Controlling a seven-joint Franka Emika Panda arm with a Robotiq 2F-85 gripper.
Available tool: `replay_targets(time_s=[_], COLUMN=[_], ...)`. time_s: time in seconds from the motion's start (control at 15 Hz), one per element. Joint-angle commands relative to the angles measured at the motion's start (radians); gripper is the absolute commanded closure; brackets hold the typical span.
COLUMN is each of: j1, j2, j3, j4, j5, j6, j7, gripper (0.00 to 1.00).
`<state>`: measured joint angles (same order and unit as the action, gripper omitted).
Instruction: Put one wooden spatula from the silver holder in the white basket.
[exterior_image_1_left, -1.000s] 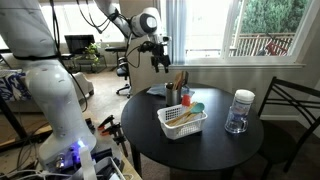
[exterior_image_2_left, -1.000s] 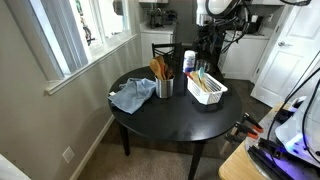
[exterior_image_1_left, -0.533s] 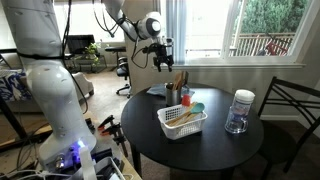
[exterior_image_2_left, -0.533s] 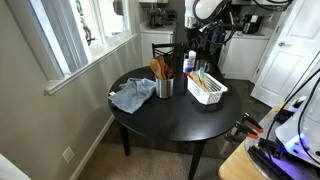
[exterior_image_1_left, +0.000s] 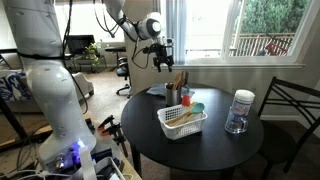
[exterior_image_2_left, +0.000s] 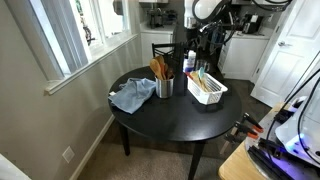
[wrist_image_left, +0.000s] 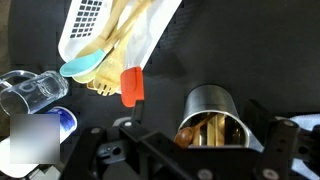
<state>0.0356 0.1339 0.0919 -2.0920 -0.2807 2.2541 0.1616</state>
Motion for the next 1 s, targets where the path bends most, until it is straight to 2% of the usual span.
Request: replay_targets(time_s=[0.0, 0.13, 0.4, 0.73, 0.93], j1=[0.019, 0.016, 0.001, -0.03, -0.053], j2=[0.0, 0.006, 0.052, 0.152, 0.204], j3=[-0.019, -0.023, -0.052, -0.078, -0.061], j4=[0.001, 0.003, 0.021, 0.082, 0.137], j5=[0.004, -0.003, -0.052, -0.027, -0.001], j6=[-0.002, 0.023, 0.148, 0.33, 0.408], j7=[-0.003, -0.013, -0.121, -0.329, -0.467], gripper=[0.0, 0.0, 0.0, 0.0, 0.0])
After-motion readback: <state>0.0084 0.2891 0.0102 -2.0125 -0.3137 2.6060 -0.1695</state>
